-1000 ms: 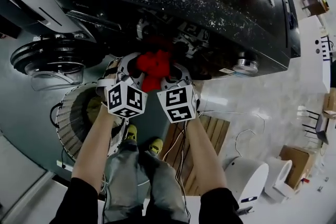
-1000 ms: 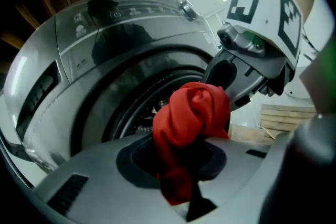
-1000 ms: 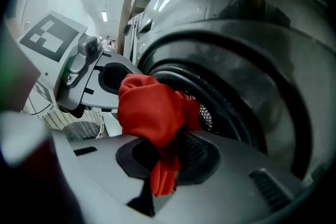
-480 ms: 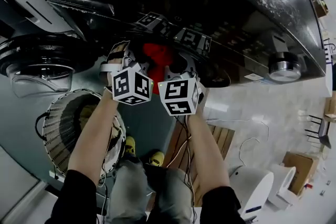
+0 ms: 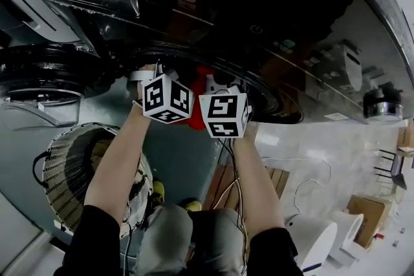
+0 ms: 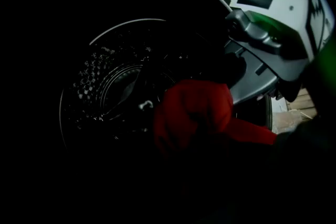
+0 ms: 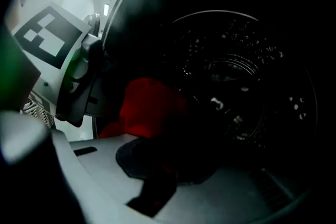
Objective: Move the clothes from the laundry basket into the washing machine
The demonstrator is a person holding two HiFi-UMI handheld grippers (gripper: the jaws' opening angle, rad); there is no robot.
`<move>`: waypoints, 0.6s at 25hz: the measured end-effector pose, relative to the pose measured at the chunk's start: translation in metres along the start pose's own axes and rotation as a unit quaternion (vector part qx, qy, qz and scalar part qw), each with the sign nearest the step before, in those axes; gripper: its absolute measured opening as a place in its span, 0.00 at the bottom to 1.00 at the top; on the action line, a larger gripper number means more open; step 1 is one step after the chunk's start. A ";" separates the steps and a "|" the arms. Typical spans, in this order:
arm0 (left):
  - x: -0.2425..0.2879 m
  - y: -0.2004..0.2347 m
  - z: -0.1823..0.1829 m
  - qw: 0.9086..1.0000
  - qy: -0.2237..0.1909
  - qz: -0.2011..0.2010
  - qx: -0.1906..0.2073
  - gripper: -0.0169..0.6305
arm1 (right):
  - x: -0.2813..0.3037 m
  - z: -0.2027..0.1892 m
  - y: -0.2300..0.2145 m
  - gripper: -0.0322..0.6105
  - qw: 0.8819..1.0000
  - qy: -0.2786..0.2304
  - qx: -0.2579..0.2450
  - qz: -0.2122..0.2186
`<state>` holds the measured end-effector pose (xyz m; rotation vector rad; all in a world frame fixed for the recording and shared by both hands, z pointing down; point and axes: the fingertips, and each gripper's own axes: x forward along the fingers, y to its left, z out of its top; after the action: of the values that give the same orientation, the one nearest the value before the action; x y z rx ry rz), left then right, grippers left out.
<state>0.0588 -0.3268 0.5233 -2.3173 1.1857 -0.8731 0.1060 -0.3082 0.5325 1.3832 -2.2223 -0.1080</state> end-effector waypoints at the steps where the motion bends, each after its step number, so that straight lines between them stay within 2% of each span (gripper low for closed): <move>1: 0.004 0.000 -0.002 1.000 -0.003 0.001 -0.003 0.19 | 0.004 -0.001 -0.002 0.15 1.000 -0.005 0.003 -0.002; 8: 0.030 0.000 -0.011 1.000 0.000 0.018 -0.024 0.19 | 0.023 -0.011 -0.016 0.15 0.999 -0.030 0.043 -0.015; 10: 0.037 0.000 -0.015 0.997 -0.005 0.014 -0.078 0.21 | 0.026 -0.014 -0.022 0.16 0.997 -0.041 0.069 -0.019; 13: 0.043 0.003 -0.030 0.984 -0.003 0.009 -0.176 0.26 | 0.028 -0.015 -0.028 0.21 0.993 -0.061 0.097 -0.016; 15: 0.045 0.003 -0.036 0.980 0.004 0.010 -0.199 0.32 | 0.029 -0.015 -0.031 0.25 0.993 -0.068 0.097 -0.023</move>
<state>0.0525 -0.3679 0.5631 -2.6054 1.4991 -0.6869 0.1281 -0.3443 0.5463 1.5728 -2.3659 -0.0028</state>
